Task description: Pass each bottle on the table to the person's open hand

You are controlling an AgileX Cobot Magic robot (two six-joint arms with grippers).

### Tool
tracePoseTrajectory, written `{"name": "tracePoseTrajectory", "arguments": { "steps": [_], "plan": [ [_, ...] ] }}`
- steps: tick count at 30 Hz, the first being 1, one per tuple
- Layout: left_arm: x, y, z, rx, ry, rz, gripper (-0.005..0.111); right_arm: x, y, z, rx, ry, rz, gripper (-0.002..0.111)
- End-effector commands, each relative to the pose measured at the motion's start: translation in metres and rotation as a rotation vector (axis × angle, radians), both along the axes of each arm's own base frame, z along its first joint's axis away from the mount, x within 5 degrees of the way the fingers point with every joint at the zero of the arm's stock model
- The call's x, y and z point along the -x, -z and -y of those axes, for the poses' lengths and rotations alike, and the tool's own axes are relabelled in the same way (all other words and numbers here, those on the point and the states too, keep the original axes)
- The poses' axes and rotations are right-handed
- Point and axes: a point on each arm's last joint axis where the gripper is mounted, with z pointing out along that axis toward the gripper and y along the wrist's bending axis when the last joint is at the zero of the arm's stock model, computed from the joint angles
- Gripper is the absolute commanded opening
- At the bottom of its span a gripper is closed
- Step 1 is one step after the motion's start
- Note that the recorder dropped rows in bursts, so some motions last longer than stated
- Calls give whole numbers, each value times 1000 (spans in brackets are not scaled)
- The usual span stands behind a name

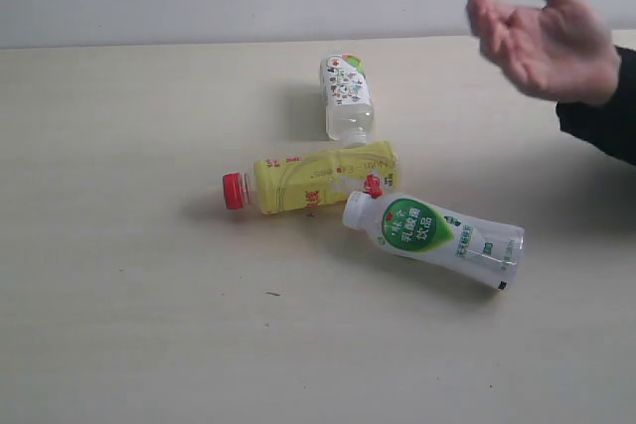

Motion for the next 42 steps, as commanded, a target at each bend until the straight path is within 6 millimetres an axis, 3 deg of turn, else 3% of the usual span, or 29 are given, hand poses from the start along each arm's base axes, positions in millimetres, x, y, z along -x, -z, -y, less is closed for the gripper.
{"name": "tracePoseTrajectory", "arguments": {
  "steps": [1,15,22,26,34,38,42],
  "plan": [
    [0,-1,0,-5,-3,16,2,0,1,0,2,4,8,0],
    [0,-1,0,-5,-3,16,2,-2,5,0,13,7,-1,0],
    [0,-1,0,-5,-3,16,2,-7,-3,-3,2,-8,34,0],
    [0,-1,0,-5,-3,16,2,-36,-17,-18,37,-55,-88,0],
    [0,-1,0,-5,-3,16,2,-120,-42,-74,131,-368,-487,0],
    [0,-1,0,-5,-3,16,2,-152,-33,-95,154,-509,-662,0],
    [0,-1,0,-5,-3,16,2,-172,-16,-104,208,-571,-772,0]
  ]
}}
